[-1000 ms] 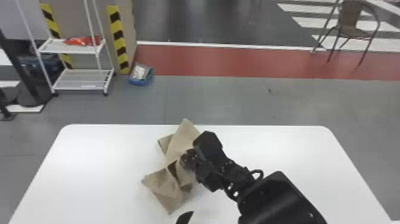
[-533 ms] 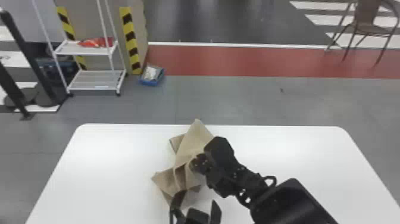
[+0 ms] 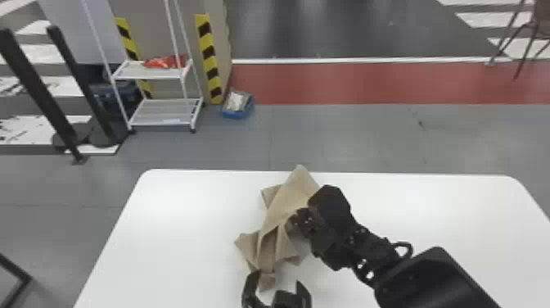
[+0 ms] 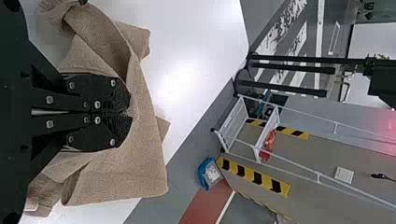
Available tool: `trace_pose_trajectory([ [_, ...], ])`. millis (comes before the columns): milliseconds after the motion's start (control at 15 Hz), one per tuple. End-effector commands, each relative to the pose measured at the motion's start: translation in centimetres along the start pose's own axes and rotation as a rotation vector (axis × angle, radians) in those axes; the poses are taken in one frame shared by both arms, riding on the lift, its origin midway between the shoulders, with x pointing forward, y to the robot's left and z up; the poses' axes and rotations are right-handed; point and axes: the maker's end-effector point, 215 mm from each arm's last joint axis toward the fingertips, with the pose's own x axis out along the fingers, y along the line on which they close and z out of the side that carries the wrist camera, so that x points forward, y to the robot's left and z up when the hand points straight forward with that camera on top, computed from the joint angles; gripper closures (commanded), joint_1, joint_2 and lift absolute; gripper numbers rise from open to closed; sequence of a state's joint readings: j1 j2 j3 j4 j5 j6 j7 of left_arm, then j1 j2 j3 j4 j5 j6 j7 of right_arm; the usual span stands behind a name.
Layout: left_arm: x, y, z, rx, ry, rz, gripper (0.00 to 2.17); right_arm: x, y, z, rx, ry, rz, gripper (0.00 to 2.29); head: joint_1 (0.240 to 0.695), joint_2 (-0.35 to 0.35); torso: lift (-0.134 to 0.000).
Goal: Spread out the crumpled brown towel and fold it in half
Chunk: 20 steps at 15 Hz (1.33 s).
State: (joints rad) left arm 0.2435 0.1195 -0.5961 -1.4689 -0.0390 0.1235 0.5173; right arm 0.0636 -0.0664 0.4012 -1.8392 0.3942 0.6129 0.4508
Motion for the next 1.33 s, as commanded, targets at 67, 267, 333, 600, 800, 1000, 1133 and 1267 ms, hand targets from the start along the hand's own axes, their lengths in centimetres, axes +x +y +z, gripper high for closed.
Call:
trace_pose_trajectory([
  [67,0.6,0.6,-2.9,0.061,0.108,-0.019,0.21,0.1,-0.1,0.5,0.001,-0.011,-0.003,1.65,0.695,0.058,0.000],
  [267,1.5,1.7,-2.7,0.061,0.130,-0.023,0.21,-0.3,-0.2,0.7,0.018,-0.023,-0.003,1.65,0.695,0.073,0.000],
  [333,1.6,1.9,-2.0,0.060,0.129,-0.020,0.21,-0.4,-0.1,0.5,0.018,-0.022,-0.003,1.65,0.695,0.078,0.000],
  [600,1.6,3.0,-2.9,0.082,0.192,-0.017,0.27,-0.5,-0.3,0.5,0.019,-0.031,-0.006,1.65,0.695,0.093,0.000],
  [800,1.1,2.7,-3.3,0.090,0.216,-0.029,0.27,-0.6,-0.6,0.4,0.021,-0.029,-0.011,1.65,0.695,0.098,0.000],
  [1000,0.8,2.4,-2.6,0.080,0.198,-0.035,0.32,-0.5,-0.8,0.9,0.025,-0.039,-0.010,1.65,0.695,0.094,0.000],
  [1133,0.7,2.1,-2.4,0.072,0.194,-0.041,0.32,-0.5,-0.9,1.0,0.034,-0.041,-0.008,1.65,0.695,0.091,0.000],
  [1267,0.6,2.0,-2.3,0.070,0.198,-0.041,0.32,-0.5,-1.2,0.9,0.035,-0.040,-0.013,1.65,0.695,0.088,0.000],
])
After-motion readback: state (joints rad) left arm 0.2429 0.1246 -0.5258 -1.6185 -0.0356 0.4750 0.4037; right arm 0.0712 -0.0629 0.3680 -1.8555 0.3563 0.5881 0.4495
